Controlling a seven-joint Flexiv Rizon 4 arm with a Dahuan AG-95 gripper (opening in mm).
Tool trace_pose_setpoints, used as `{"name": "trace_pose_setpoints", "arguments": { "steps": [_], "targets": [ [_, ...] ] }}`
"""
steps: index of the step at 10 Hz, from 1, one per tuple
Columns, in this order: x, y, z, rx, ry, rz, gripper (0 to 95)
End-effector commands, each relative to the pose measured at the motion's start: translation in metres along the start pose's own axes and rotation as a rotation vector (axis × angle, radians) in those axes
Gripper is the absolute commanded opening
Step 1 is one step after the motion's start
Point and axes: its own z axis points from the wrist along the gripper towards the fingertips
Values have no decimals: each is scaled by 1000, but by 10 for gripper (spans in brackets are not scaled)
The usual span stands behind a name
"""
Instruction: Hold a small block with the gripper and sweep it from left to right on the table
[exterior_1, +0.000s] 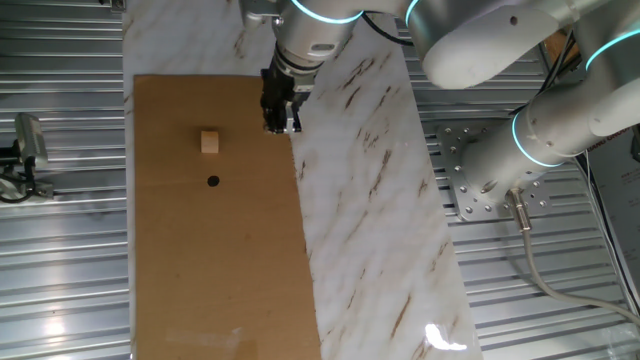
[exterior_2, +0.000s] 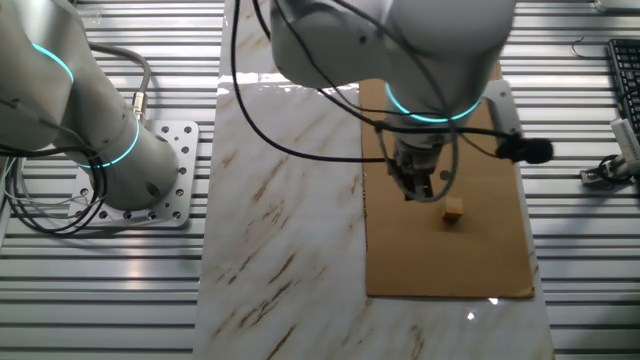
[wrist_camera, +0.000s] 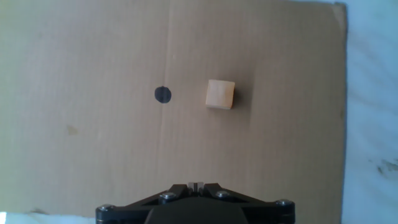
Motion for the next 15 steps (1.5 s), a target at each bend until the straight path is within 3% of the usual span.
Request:
{"name": "trace_pose_setpoints", "arguments": {
  "steps": [1, 3, 15],
  "targets": [
    [-11, -2, -3, -1, 7, 0, 0],
    [-17, -2, -5, 0, 9, -9, 0],
    [-12, 0, -1, 7, 4, -69, 0]
  ]
}}
